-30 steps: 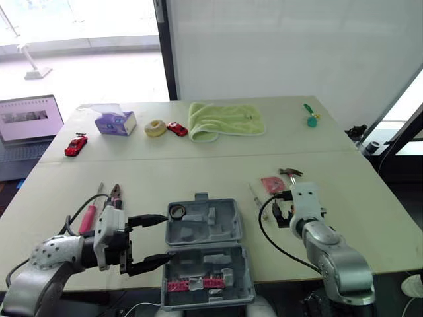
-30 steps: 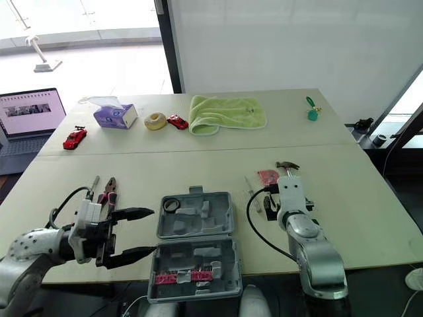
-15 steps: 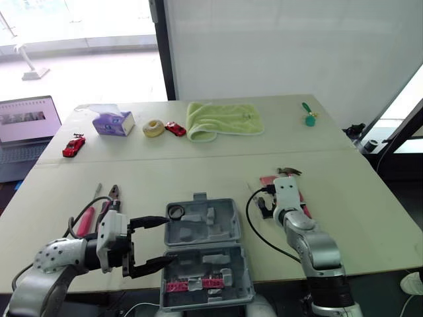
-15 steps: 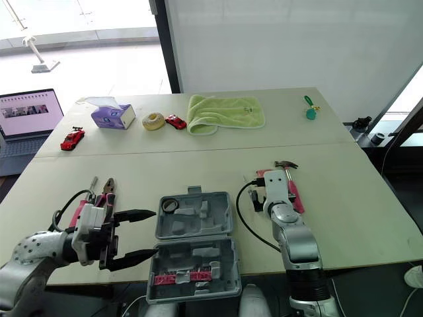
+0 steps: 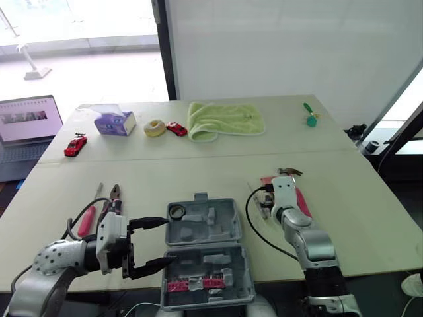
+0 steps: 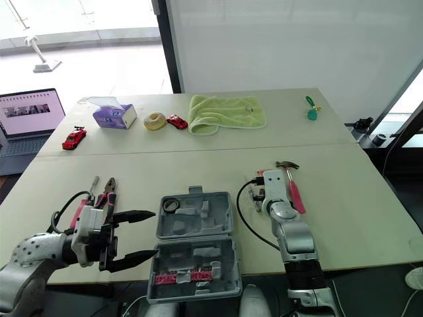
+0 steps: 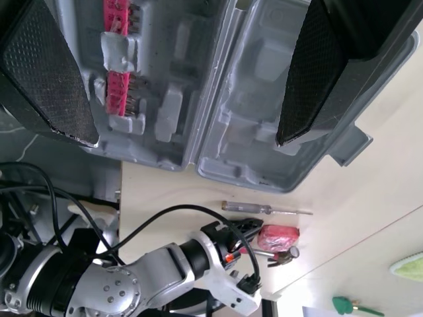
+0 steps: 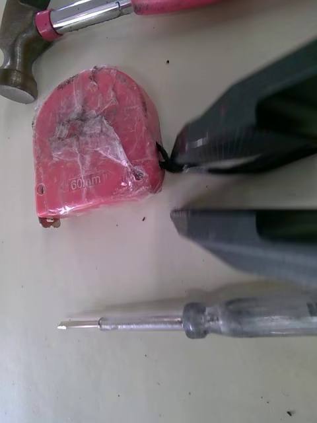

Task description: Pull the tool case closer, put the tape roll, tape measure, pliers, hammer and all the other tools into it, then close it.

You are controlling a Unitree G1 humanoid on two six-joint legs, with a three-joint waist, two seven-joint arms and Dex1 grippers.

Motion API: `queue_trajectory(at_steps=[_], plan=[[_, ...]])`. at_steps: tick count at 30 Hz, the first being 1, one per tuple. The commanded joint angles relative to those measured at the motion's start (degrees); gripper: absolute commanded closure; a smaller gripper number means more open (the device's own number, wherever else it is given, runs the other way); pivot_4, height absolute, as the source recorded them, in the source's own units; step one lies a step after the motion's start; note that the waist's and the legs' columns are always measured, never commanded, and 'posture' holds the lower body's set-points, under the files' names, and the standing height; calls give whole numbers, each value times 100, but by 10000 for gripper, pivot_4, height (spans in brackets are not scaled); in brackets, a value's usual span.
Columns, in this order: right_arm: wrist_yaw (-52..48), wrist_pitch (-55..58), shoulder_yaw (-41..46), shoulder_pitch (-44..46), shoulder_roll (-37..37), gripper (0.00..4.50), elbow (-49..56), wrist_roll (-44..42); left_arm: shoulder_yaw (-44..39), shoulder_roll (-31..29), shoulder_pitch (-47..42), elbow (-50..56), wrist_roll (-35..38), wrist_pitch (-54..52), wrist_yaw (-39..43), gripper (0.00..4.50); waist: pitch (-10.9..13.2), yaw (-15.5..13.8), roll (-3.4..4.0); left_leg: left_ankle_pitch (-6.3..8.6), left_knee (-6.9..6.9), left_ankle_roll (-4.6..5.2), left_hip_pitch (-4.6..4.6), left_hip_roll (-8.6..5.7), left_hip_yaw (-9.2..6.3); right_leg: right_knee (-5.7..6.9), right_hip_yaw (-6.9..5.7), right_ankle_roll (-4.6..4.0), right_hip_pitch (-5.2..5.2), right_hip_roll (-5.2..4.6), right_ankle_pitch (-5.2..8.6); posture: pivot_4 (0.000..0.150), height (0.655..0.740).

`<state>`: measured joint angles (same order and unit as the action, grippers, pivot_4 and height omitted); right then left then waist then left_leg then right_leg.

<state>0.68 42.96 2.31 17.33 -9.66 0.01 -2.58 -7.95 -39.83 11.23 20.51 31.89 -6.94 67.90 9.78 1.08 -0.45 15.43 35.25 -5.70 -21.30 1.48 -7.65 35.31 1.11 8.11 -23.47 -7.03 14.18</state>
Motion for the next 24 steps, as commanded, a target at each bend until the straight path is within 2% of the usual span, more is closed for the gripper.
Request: queue_trajectory(at_steps=[1,6,13,24], plan=[[30,-32,146,10,9,44473,-57,12,14,-6,11,162,-5,82,-24,0,0,2,0,0,0,0,0,0,0,0,0,0,0,0,0,1500,7400],[6,53,266,-74,-30,44473,74,-26,47,-32,-5,199,-8,39,-56,0,0,0,0,0,0,0,0,0,0,0,0,0,0,0,0,1500,7400],[-122,263,309,-631,-60,44473,931,-86,87,-38,-25,177,-27,27,-49,0,0,1,1,0,-2,0,-1,0,-1,-1,0,0,-1,0,0,1500,7400],[-434,944,-32,-2982,-111,44473,3324,-133,301,-63,-341,-86,-110,51,105,0,0,-24,4,0,-2,0,-1,1,-2,-1,0,-2,-1,0,3,1500,7400]])
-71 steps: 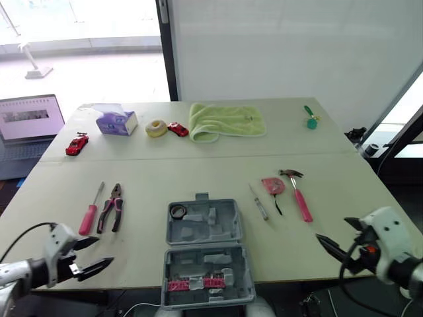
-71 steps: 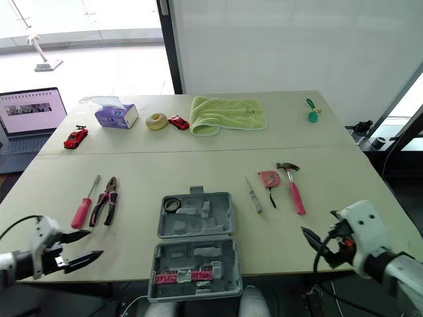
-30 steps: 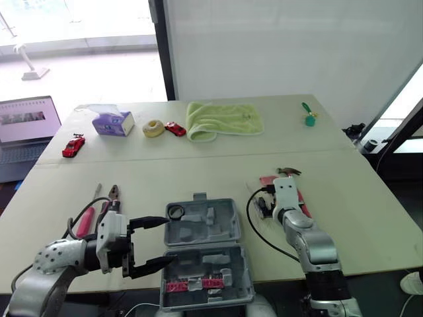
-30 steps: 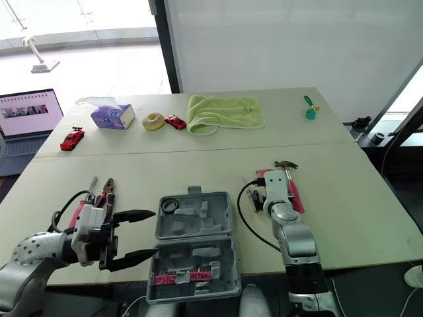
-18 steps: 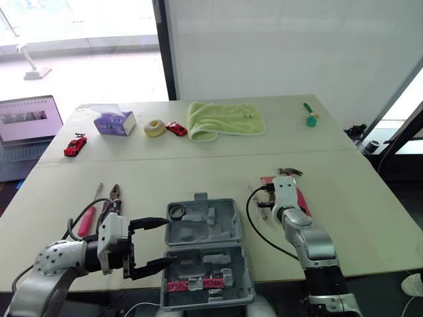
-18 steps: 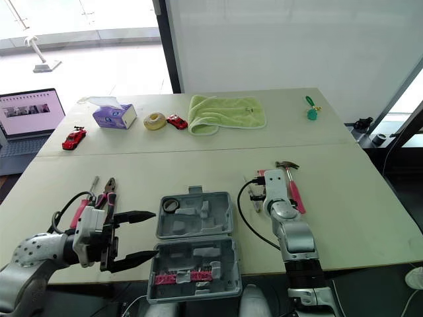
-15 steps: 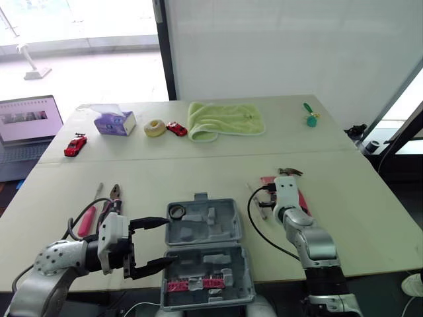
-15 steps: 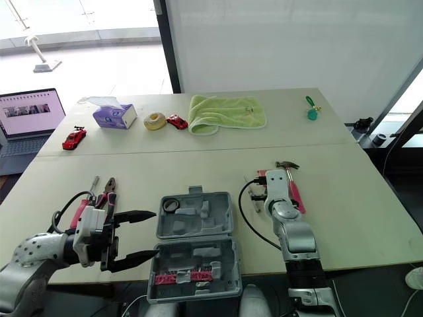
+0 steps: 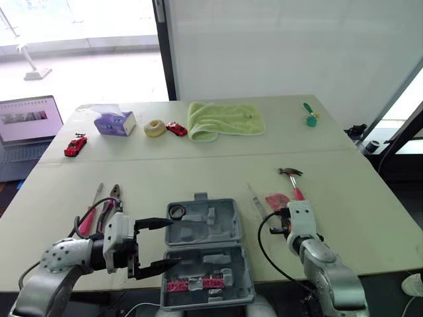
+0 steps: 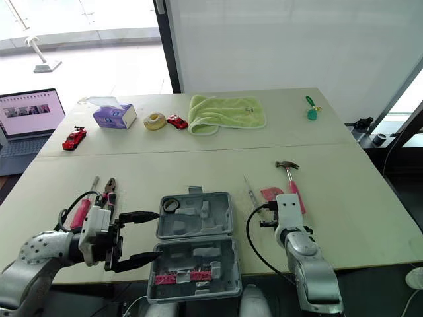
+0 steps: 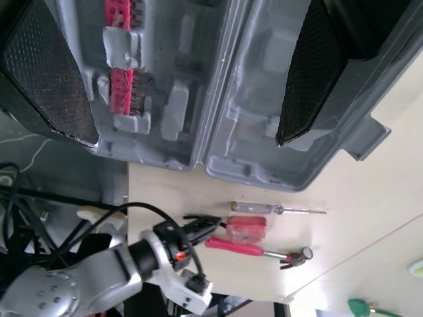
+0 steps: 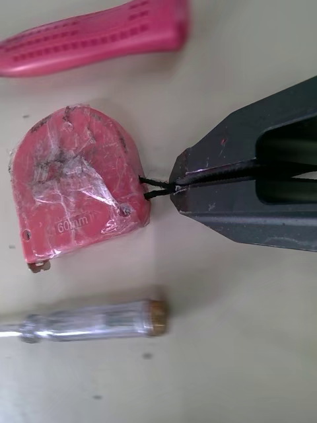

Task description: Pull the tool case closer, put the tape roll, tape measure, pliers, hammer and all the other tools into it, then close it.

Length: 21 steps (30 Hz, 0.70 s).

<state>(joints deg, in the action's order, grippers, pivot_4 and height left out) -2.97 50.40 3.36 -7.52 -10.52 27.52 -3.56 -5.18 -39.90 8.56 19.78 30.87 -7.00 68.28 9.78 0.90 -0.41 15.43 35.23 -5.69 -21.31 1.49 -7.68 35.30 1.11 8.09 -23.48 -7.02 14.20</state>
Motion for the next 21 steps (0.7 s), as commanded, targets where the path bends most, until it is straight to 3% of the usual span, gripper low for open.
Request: queue_trajectory(at_steps=[1,9,14,21], plan=[[-68,242,-184,-690,-27,44473,747,-17,44,-60,-101,-32,-13,60,100,0,0,-3,0,0,-1,0,0,0,0,-1,0,-1,0,0,1,1500,7400],[43,577,-655,-2165,92,44473,2029,-18,130,-49,-340,-241,-30,82,242,0,-3,-130,5,2,-14,3,-5,1,-12,-1,-11,-12,-4,0,21,1500,7400],[182,575,-1002,-3226,159,44473,2565,-18,217,-34,-447,-342,-45,93,334,0,-4,-152,5,57,-20,99,-21,1,-18,2,-21,0,5,2,82,1500,7400],[220,526,-944,-3555,297,44473,2703,-69,283,-18,-576,-417,-42,73,380,0,-4,-18,7,76,-14,132,-9,2,-17,14,-17,-18,8,7,98,1500,7400]])
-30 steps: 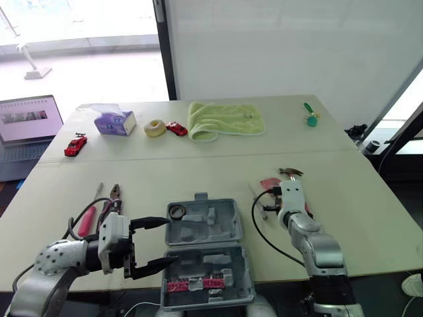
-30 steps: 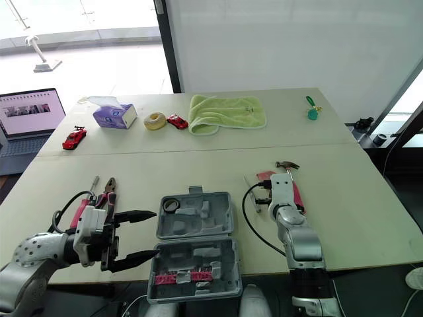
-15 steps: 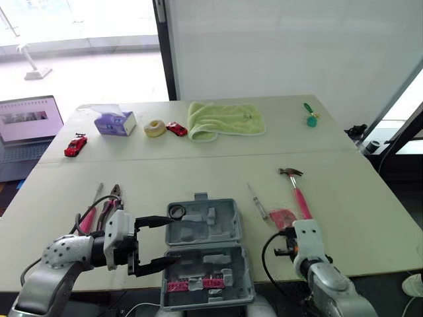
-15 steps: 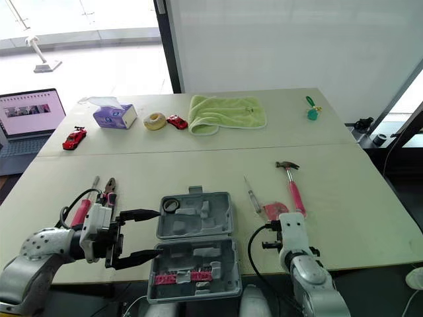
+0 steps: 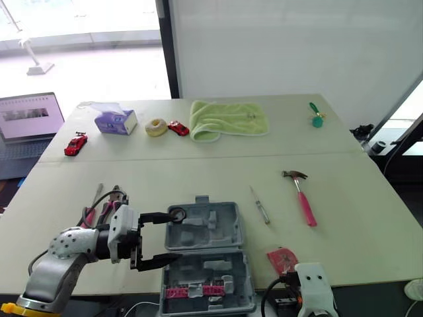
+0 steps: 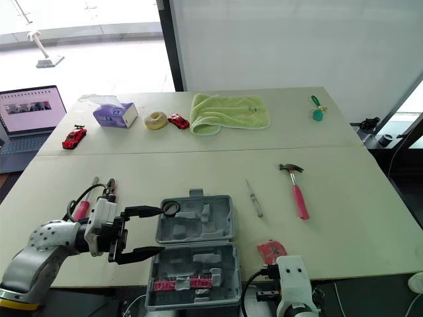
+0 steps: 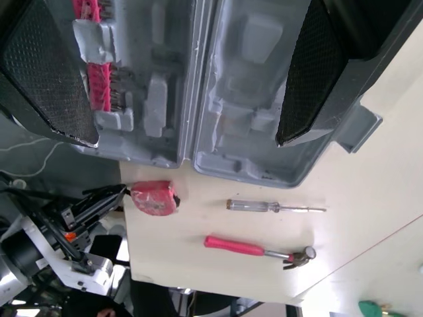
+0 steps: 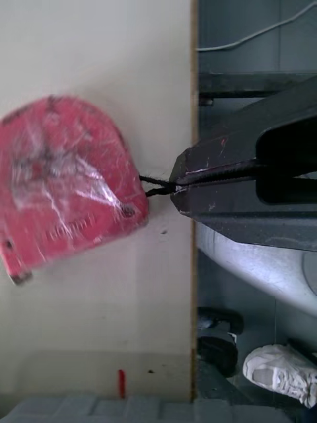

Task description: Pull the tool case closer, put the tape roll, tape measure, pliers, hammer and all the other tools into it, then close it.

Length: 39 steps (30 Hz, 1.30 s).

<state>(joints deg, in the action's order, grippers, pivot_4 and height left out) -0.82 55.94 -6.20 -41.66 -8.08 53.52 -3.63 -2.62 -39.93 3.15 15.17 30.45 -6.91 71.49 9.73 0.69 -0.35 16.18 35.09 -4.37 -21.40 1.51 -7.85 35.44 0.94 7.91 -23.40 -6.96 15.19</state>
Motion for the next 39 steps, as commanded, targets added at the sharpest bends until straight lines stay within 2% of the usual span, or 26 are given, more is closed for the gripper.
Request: queue_trajectory(at_steps=[1,2,3,5,11,14,21,23,25,28,30,32,35,39], plan=[[-17,-34,3,-130,39,44473,89,-68,37,-13,-41,40,-5,68,64,0,1,-3,1,0,3,-1,0,1,0,3,0,-3,0,0,2,1500,7400],[-33,-43,6,-122,34,44473,74,-74,45,-14,-43,37,-6,71,71,0,1,-9,1,-1,6,-2,0,1,-1,5,0,-6,2,1,3,1500,7400],[-56,-53,14,-102,16,38838,52,-76,50,-13,-46,33,-10,77,76,0,1,-12,2,-2,9,-4,1,1,-1,6,0,-7,5,1,3,1500,7400],[-94,-65,54,-77,8,31376,21,-93,51,-16,-53,28,-11,76,83,0,1,-13,1,-5,15,-8,1,1,-2,10,1,-8,8,1,2,1500,7400],[-423,-134,196,-112,-270,1225,112,-197,50,-42,-3,53,-21,108,80,0,1,2,2,-5,16,-10,3,1,-2,12,3,-9,9,2,1,1500,7400],[-711,-77,435,-178,-541,497,330,-338,39,-44,14,70,-10,106,74,0,1,-2,2,-6,18,-10,2,1,0,11,6,-9,9,2,0,1500,7400],[-2805,-504,2461,-95,-2421,497,648,-1579,35,-39,44,116,6,83,39,0,2,15,3,-6,44,-10,12,1,1,18,10,-11,30,7,-4,1500,7400],[-3724,-774,2972,186,-3166,497,537,-1909,43,-44,55,97,-1,93,58,0,5,16,3,-5,72,-9,11,1,1,42,13,-11,31,9,-4,1500,7400],[-5093,-1578,3083,957,-4384,497,-115,-2036,76,-63,55,33,-26,122,128,0,14,36,3,-5,109,-8,12,1,5,63,20,-17,34,9,-9,1500,7400],[-6293,-2781,2424,1951,-5497,497,-1151,-1792,124,-83,4,-57,-53,151,210,0,28,22,-11,-5,113,-9,31,2,11,60,21,1,73,10,1,1500,7400],[-6624,-3219,2035,2355,-5734,497,-1535,-1687,133,-77,-36,-107,-64,159,230,0,31,-46,-12,-5,107,-9,45,5,9,60,20,-5,72,11,-1,1500,7400],[-7368,-4132,1159,3177,-5982,497,-2139,-1288,154,-61,21,-10,-87,160,187,0,34,-41,-8,-5,106,-9,24,4,7,59,15,2,64,12,3,1500,7400],[-8086,-5394,44,4291,-5903,497,-3112,-571,156,-36,126,170,-83,116,82,0,46,26,6,-6,108,-10,2,4,14,30,19,28,57,13,-13,1500,7400],[-8355,-6526,-722,5117,-5583,497,-4153,85,135,-30,270,345,-78,76,-49,0,57,36,14,-6,103,-10,4,4,17,16,19,32,60,13,-15,1500,7400]])
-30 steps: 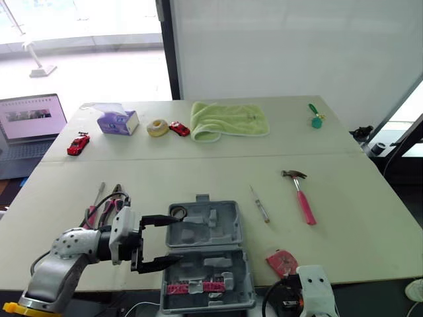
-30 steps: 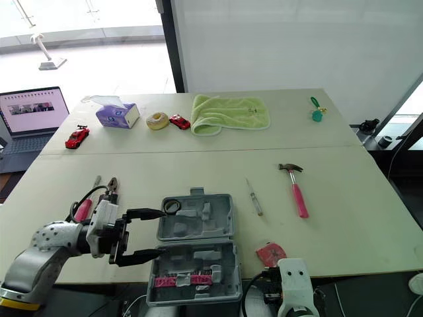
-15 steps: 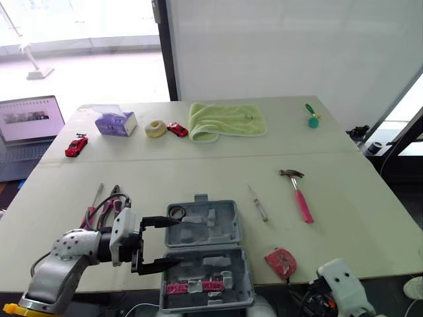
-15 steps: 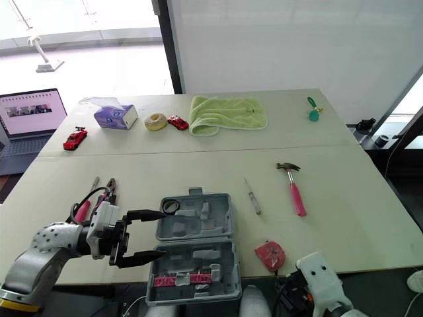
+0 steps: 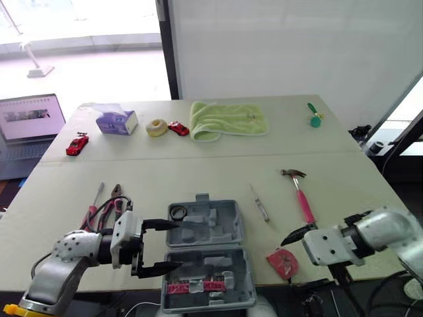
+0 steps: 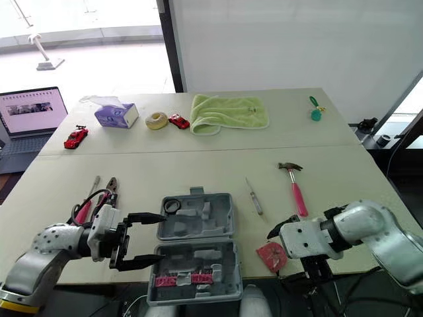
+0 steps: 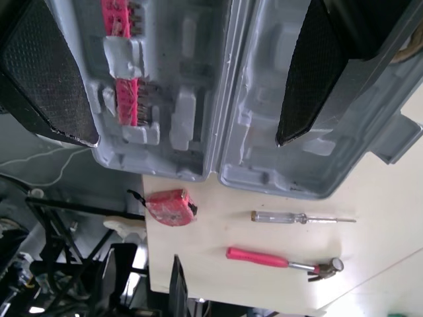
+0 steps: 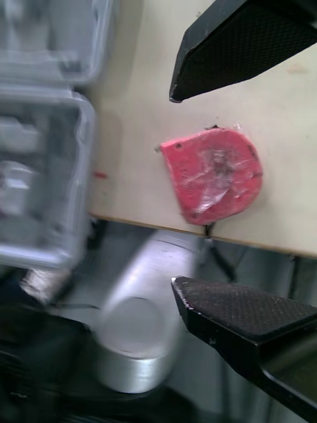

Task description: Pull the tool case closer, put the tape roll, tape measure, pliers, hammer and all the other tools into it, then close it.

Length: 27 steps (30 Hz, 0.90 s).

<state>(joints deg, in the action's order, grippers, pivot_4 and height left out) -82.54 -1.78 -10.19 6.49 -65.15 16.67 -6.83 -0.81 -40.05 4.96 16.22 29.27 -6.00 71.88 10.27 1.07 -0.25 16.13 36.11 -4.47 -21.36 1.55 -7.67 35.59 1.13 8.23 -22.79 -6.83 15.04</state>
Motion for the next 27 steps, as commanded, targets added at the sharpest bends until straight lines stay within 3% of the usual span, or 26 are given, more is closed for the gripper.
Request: queue_trajectory(at_steps=[1,4,11,24,27], plan=[[-208,-980,-434,427,166,497,-657,537,-50,-20,117,276,45,-26,-110,0,5,-2,7,0,0,0,0,0,0,2,0,0,-1,0,0,1500,7400],[-298,-1794,-932,1033,531,497,-1324,978,-160,-36,392,457,61,-16,-241,0,12,16,12,-1,4,-2,2,0,1,9,2,-1,0,0,-1,1500,7400],[-305,-2409,-1409,1652,939,497,-2082,1389,-234,-39,616,514,54,73,-337,0,16,-24,19,-10,9,-18,14,0,1,41,6,-17,-2,0,4,1500,7400],[-307,-2440,-1764,1916,1234,497,-2550,1784,-220,-22,768,594,53,160,-469,0,17,10,21,-11,6,-19,18,0,1,46,8,-10,-4,1,0,1500,7400],[-277,-2385,-1788,1971,1321,8941,-2597,1801,-216,-20,792,605,60,173,-469,0,17,2,21,-11,7,-19,17,0,1,45,9,-10,-4,1,0,1500,7400]])
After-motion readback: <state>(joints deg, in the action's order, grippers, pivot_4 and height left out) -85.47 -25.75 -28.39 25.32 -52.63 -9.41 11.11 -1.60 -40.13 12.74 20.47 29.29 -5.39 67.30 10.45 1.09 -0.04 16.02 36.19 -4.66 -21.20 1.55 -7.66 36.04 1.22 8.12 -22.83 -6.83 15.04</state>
